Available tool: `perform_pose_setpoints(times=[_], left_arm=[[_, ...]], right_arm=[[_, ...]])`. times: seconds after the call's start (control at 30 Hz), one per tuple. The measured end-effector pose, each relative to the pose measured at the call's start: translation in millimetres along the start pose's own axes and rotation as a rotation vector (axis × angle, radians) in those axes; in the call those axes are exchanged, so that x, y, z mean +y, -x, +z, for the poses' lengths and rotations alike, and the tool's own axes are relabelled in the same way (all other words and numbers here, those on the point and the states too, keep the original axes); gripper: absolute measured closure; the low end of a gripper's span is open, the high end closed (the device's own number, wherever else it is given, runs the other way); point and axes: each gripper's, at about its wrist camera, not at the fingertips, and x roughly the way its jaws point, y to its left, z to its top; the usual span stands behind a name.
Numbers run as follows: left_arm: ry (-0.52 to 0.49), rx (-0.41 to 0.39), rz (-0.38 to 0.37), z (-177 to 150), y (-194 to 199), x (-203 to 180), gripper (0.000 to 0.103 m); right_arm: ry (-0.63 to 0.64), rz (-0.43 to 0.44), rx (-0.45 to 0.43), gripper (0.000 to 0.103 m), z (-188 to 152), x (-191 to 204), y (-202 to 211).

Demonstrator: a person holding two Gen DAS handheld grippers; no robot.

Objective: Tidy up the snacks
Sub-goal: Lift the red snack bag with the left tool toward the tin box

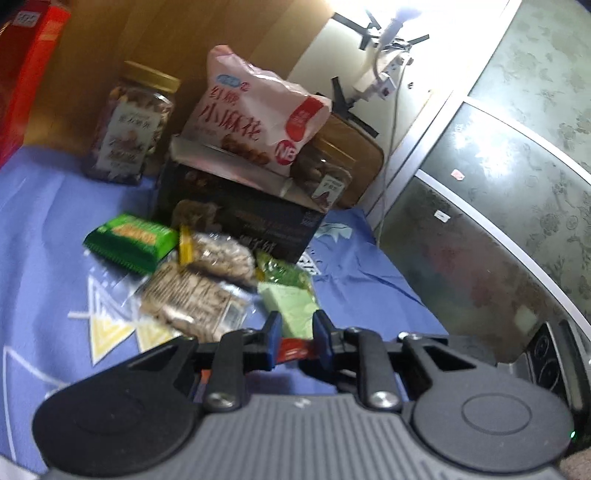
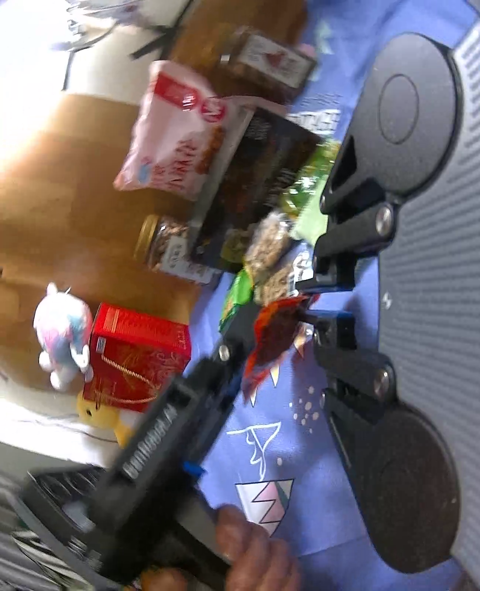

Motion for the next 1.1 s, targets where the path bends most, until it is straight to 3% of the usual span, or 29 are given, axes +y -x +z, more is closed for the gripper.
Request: perform_pose_setpoints(times=[0.13, 0.23, 0.27, 0.33, 0.37, 0.47, 0.6, 0.63, 0.73, 0.77, 0.9, 1.0, 1.1], left_arm=[[-0.012, 0.017, 0.044, 0, -3, 2, 0.083], [0.039, -0.007, 0.079, 2, 10, 18, 0.079], [0.067, -0.017, 0.084, 3, 15, 25, 0.077], [0.130, -0.019, 0.090, 6, 24, 40, 0.059], [0.163, -0.019, 0.088, 6, 28, 47, 0.051], [0.228, -0.003, 0.052, 4, 34, 59, 0.051], [0.307, 0.090, -0.001, -7, 22, 68, 0.045], [0.331, 0.116, -0.014, -11, 18, 70, 0.045], [0.343, 0.124, -0.030, -16, 14, 70, 0.045], [0.346, 0.124, -0.029, -16, 14, 70, 0.045], [0.335, 0.120, -0.030, -18, 13, 69, 0.045], [0.331, 0.115, -0.026, -18, 14, 68, 0.045], [0.333, 0.100, -0.013, -15, 21, 71, 0.043]], right_arm=[[0.011, 0.015, 0.021, 0.097, -1, -2, -6], [0.029, 0.027, 0.048, 0.095, -5, -1, -8], [0.036, 0.031, 0.053, 0.093, -6, -1, -8], [0.047, 0.034, 0.055, 0.093, -7, 1, -9], [0.051, 0.033, 0.053, 0.092, -8, 2, -10], [0.055, 0.030, 0.048, 0.092, -8, 3, -10], [0.060, 0.026, 0.055, 0.089, -9, 4, -12], [0.066, 0.026, 0.056, 0.085, -9, 4, -13], [0.134, 0.033, 0.057, 0.059, -9, 11, -16], [0.171, 0.032, 0.055, 0.057, -10, 15, -18], [0.312, 0.025, 0.020, 0.057, -10, 30, -23], [0.343, 0.018, 0.011, 0.059, -8, 33, -29], [0.309, 0.010, 0.021, 0.073, -8, 27, -30]])
